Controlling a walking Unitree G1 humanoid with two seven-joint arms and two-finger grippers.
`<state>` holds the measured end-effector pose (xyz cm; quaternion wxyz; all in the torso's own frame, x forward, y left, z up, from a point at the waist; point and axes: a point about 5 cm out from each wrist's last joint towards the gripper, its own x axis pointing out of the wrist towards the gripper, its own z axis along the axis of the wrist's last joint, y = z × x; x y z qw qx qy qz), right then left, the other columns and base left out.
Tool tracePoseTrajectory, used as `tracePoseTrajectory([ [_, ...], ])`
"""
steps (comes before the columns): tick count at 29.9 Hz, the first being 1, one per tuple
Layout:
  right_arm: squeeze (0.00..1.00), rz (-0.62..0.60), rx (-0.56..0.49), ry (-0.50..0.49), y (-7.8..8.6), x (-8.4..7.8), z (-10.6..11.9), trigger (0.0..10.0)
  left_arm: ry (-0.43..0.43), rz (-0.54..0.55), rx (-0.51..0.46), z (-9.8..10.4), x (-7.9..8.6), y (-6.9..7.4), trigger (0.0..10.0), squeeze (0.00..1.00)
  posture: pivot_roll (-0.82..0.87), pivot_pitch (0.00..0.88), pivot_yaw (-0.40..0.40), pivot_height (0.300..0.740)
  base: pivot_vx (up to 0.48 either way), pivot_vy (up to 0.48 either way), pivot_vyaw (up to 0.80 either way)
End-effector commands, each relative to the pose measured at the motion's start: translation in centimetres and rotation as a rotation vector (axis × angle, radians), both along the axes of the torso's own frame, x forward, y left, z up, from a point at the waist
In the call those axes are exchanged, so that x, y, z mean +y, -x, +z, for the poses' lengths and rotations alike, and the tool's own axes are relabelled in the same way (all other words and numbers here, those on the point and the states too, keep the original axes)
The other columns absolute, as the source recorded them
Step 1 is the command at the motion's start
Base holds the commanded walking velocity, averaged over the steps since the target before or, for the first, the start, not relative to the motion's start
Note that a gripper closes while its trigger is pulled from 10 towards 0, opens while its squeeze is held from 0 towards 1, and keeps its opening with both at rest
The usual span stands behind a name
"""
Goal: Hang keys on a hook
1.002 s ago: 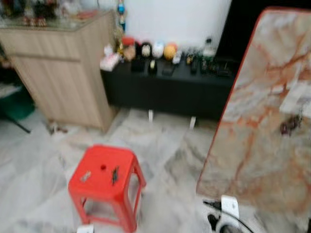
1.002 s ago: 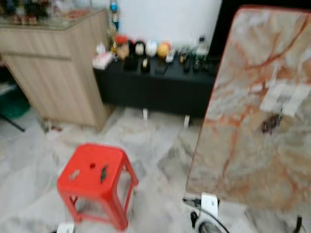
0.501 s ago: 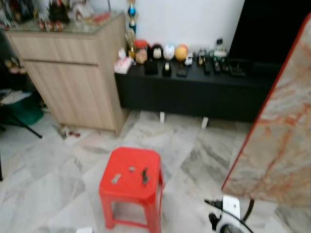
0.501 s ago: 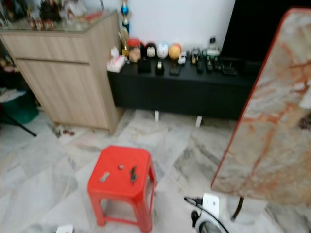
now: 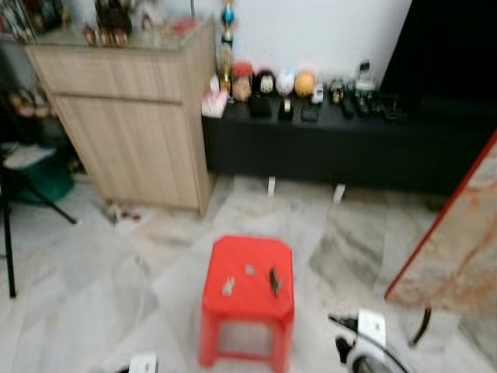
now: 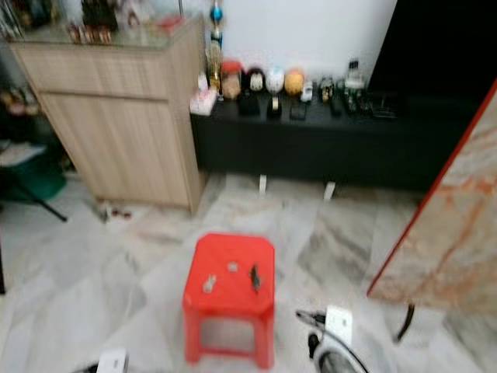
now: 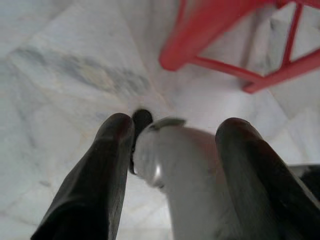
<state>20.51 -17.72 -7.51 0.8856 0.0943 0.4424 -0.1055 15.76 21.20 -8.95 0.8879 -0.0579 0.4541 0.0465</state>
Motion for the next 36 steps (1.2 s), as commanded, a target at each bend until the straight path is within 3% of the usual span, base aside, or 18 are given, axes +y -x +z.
tracePoseTrajectory([
  [1,0.00,0.007,-0.017,-0.008,-0.51,0.54,0.24,10.0,-0.013,0.001,0.012,-0.10,0.49,0.49,10.0,0.00,0.09,0.000,-0.066,0.740,0.000,0.000,0.00],
  [36,0.00,-0.050,-0.033,-0.028,-0.45,0.47,0.24,10.0,0.004,0.018,-0.024,0.10,0.21,0.00,10.0,0.00,0.08,0.000,-0.067,0.740,0.000,0.000,0.00],
])
